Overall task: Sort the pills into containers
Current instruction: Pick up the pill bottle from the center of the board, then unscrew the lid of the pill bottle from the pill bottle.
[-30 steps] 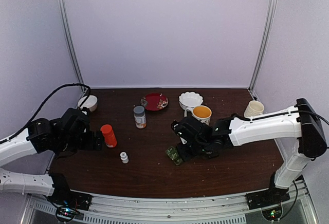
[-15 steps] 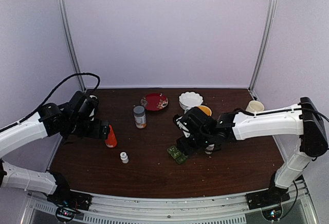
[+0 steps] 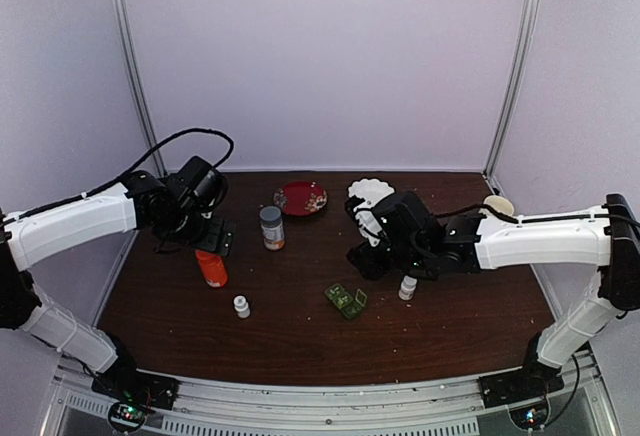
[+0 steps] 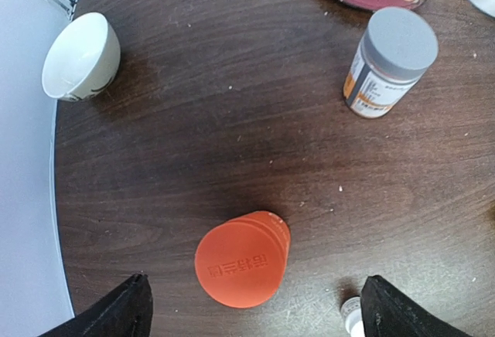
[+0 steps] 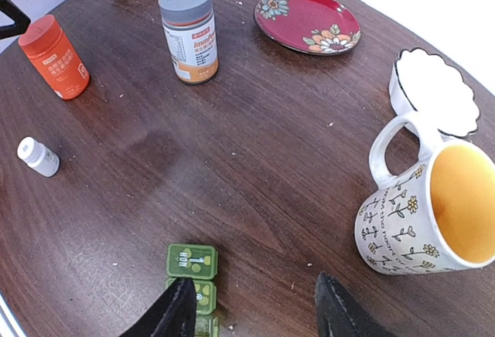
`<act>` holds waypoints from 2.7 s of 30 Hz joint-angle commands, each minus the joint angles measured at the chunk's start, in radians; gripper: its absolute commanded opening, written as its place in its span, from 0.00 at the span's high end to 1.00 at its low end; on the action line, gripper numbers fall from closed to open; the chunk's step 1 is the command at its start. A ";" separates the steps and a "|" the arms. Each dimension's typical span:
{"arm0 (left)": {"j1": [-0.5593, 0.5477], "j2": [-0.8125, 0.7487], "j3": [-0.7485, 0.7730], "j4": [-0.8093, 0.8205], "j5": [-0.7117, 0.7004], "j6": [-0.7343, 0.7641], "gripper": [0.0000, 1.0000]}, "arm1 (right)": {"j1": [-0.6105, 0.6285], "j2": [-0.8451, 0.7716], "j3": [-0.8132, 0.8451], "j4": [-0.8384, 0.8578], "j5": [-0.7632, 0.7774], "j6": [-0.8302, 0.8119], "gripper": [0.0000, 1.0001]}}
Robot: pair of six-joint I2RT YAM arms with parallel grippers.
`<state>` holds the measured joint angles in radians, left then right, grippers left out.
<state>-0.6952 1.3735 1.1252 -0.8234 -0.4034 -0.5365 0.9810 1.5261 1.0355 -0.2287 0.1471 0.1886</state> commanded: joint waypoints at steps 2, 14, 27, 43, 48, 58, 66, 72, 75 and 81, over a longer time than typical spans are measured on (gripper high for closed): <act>0.042 0.002 -0.054 0.030 0.031 0.000 0.03 | -0.008 -0.015 -0.096 0.240 0.002 -0.054 0.45; 0.110 0.037 -0.099 0.086 0.117 0.036 0.18 | -0.008 -0.028 -0.281 0.551 -0.027 -0.075 0.44; 0.132 0.071 -0.102 0.096 0.126 0.048 0.30 | -0.007 -0.047 -0.287 0.547 -0.014 -0.101 0.44; 0.133 0.089 -0.108 0.119 0.196 0.046 0.50 | -0.005 -0.057 -0.293 0.552 -0.025 -0.104 0.44; 0.134 0.066 -0.100 0.094 0.172 0.047 0.63 | -0.004 -0.065 -0.300 0.558 -0.025 -0.106 0.44; 0.133 -0.178 -0.047 0.043 0.220 0.055 0.68 | 0.002 -0.074 -0.303 0.562 -0.039 -0.118 0.44; 0.132 -0.349 -0.033 0.158 0.644 0.010 0.70 | 0.034 -0.276 -0.418 0.661 -0.110 -0.157 0.40; 0.114 -0.394 -0.087 0.394 0.975 -0.086 0.73 | 0.039 -0.409 -0.422 0.723 -0.396 -0.026 0.03; 0.086 -0.406 -0.110 0.500 1.045 -0.128 0.74 | 0.053 -0.420 -0.426 0.823 -0.484 0.075 0.00; -0.020 -0.383 -0.089 0.625 1.103 -0.166 0.74 | 0.087 -0.352 -0.353 0.889 -0.496 0.215 0.00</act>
<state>-0.6540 0.9867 1.0222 -0.3962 0.5919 -0.6571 1.0447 1.1290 0.6197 0.5934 -0.2859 0.2829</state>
